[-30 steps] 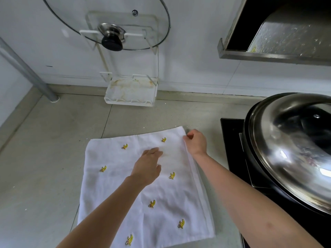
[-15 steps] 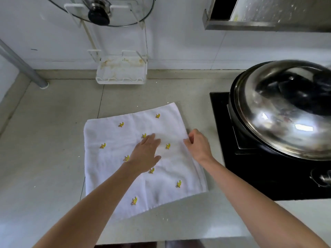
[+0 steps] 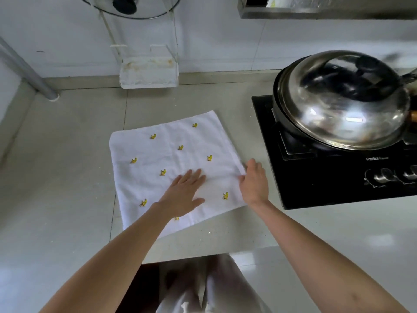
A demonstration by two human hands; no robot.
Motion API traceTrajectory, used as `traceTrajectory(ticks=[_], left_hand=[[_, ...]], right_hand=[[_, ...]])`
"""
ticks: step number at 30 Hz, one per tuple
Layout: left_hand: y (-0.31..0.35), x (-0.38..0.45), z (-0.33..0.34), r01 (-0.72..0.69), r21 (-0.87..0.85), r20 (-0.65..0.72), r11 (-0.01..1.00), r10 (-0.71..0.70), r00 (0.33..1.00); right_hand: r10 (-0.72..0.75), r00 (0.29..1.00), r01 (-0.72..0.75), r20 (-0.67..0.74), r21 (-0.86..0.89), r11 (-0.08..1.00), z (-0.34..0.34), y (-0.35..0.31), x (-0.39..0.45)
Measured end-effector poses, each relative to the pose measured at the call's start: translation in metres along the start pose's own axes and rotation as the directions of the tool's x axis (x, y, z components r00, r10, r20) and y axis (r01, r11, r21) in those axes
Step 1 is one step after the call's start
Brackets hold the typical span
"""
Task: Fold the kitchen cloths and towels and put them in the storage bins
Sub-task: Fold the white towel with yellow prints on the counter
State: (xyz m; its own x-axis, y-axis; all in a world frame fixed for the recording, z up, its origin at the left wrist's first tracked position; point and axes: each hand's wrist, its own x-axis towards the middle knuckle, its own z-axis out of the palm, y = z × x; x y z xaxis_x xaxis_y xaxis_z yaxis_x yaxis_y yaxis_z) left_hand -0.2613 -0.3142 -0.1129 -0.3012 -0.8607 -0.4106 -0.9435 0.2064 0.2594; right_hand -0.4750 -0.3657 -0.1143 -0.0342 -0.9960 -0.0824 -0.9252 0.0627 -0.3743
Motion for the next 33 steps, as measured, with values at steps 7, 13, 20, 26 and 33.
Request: traceTrajectory(ticks=[7,13,20,26,33], left_hand=[[-0.045,-0.064,0.002,0.395,-0.613,-0.433,0.685,-0.709,0.557],[-0.059,-0.093,-0.002,0.439,-0.897,0.133,0.049,-0.917,0.375],[-0.069,-0.098,0.020,0.350,-0.911,0.354,-0.220,-0.852,0.387],[-0.065,-0.095,0.018,0.404,-0.913,0.222,-0.054,-0.896,0.383],[-0.061,-0.099,0.027,0.490,-0.870,0.078,0.054,-0.966,0.245]], right_hand=[[-0.645,0.735,0.653,0.208,0.040,0.756,0.021,-0.069,-0.020],[-0.670,0.607,0.710,0.427,0.087,0.698,0.045,-0.119,-0.025],[-0.702,0.618,0.762,0.355,-0.051,0.645,0.045,-0.184,0.013],[-0.696,0.600,0.721,0.393,0.109,0.684,0.070,-0.283,0.063],[-0.482,0.744,0.512,0.463,0.070,0.856,0.108,-0.335,0.090]])
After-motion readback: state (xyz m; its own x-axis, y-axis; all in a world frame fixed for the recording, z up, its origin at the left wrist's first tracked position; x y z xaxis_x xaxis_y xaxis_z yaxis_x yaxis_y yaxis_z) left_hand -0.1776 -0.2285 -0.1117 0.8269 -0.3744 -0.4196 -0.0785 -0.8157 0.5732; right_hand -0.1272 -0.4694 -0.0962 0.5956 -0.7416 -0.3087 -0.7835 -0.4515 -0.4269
